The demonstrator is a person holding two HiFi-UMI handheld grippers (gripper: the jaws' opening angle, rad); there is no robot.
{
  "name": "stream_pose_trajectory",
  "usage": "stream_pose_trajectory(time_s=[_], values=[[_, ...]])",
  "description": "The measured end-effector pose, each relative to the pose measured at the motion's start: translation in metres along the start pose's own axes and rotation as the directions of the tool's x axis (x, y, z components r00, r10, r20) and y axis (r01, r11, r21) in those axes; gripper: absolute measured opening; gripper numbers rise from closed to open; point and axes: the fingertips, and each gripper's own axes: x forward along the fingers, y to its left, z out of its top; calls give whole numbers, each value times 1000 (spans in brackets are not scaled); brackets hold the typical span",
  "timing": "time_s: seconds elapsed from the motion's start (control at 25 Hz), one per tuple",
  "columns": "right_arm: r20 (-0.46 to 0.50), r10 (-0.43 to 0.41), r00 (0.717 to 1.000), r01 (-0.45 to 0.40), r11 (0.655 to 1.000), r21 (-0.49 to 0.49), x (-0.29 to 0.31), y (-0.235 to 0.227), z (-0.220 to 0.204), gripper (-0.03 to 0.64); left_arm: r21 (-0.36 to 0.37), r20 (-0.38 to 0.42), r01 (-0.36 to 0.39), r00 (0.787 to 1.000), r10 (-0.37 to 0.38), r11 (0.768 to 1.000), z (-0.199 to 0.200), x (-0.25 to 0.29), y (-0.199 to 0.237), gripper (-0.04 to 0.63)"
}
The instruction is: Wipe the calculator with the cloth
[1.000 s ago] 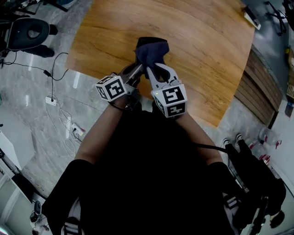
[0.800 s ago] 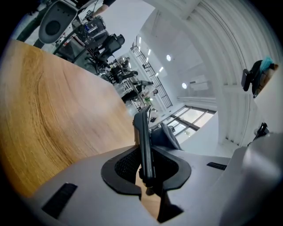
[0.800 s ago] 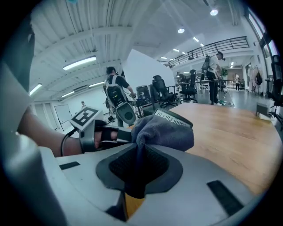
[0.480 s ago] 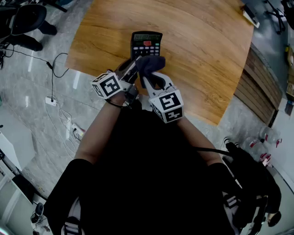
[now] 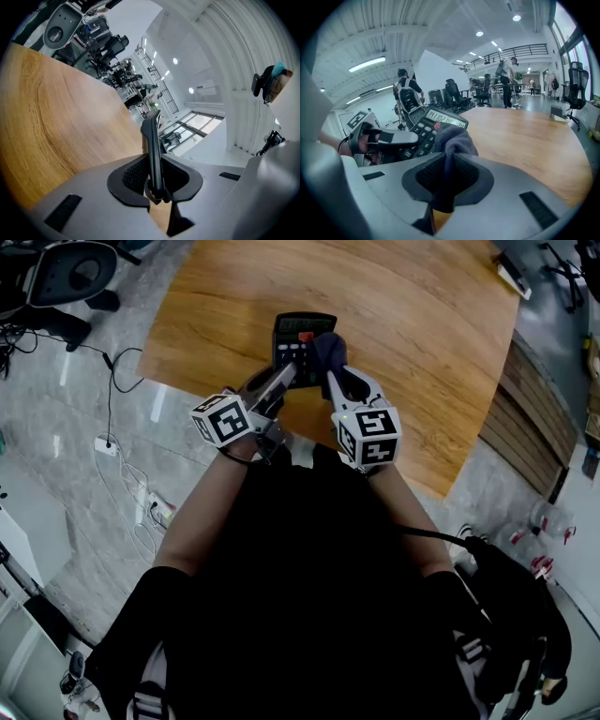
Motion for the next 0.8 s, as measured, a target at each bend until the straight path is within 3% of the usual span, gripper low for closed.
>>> stream_pose_trajectory(time_s=[0.2,0.4,0.6,0.8], values=[[59,-73,996,73,997,8,0,-30,33,46,12,-53,31,998,-30,999,-15,1,-10,72],[86,-71,994,74,997,-35,3,-26,58,46,30,-87,29,996,-26,999,-27,2,-14,72],[70,9,997,4,983,-181,11,15,61,46,74,-113,10,994,-1,997,-30,7,-11,72],[22,140,990,-132,966,-223,12,63,51,46,30,-83,-12,996,14,999,-27,4,-4,72]])
